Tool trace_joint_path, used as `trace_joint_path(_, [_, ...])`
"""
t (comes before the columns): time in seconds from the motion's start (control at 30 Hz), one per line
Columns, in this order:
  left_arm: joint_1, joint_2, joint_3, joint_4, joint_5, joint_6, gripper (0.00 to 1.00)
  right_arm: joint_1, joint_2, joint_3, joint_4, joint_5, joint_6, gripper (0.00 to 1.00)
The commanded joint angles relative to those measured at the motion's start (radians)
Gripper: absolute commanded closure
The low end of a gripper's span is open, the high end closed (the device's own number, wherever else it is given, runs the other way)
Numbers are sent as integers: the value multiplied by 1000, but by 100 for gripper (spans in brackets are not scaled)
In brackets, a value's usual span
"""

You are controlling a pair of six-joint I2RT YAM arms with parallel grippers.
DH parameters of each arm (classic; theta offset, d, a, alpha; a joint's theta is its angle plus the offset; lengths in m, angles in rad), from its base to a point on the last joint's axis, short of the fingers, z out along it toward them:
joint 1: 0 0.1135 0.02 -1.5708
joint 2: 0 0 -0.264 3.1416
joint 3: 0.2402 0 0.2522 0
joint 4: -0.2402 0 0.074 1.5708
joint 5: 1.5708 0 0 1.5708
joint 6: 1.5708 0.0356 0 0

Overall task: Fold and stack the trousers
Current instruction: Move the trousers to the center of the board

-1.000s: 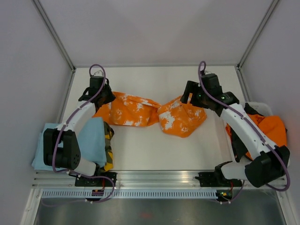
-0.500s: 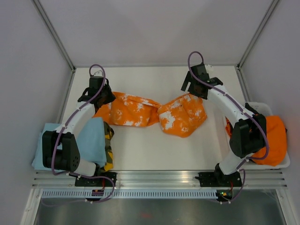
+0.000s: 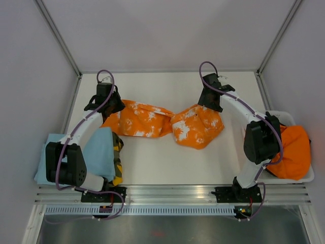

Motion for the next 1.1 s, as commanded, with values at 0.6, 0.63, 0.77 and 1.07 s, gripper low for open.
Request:
trace_joint_path(0.6, [223, 102, 470, -96, 157, 2, 98, -12, -16, 535, 93, -129, -339, 100])
trace_joint_path(0.63, [249, 116, 555, -110, 158, 13, 98, -12, -26, 591, 103, -138, -371, 100])
trace_joint_path(0.77, [284, 179, 734, -196, 103, 85, 98, -20, -142, 511, 211, -110, -468, 100])
trace_joint_path(1.07, [346, 207, 818, -277, -78, 241, 98, -274, -380, -14, 260, -60, -283, 100])
